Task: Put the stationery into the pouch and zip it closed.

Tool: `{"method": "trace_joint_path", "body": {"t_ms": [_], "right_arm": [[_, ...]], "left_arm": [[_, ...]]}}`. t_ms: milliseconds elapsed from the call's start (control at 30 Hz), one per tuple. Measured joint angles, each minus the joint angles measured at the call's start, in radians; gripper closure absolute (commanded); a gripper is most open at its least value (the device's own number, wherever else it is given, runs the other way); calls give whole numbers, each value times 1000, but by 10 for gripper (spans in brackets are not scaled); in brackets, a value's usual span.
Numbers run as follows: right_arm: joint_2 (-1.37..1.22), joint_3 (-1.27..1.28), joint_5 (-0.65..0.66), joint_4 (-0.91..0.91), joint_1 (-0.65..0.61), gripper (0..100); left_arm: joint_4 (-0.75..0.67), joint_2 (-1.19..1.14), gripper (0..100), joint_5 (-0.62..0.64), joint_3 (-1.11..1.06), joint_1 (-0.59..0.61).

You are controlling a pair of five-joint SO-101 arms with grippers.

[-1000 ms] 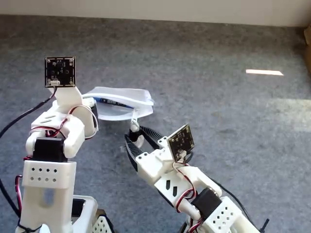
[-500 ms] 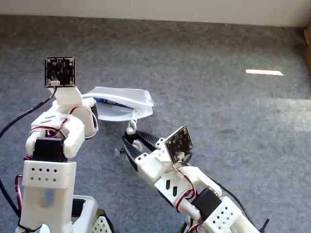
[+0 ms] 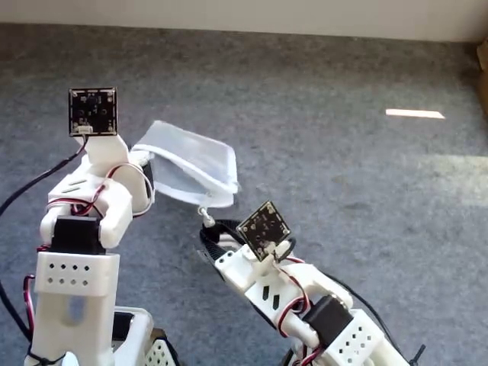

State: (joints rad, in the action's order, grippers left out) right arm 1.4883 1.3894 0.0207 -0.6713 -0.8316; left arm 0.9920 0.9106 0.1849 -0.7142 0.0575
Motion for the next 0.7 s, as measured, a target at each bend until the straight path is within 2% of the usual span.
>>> {"method": "trace_joint_path", "body": {"t_ms": [233, 433, 567, 700], "right_arm": [[0, -95, 121, -170, 52, 994], [0, -98, 147, -213, 60, 994], [0, -98, 147, -215, 61, 994], [0, -98, 153, -215, 61, 994]], "left_arm": [[-98, 0, 807, -21, 0, -41], [-203, 0, 806, -129, -5, -244], [-278, 0, 803, -138, -5, -361], [-327, 0, 742, -138, -5, -463]]}}
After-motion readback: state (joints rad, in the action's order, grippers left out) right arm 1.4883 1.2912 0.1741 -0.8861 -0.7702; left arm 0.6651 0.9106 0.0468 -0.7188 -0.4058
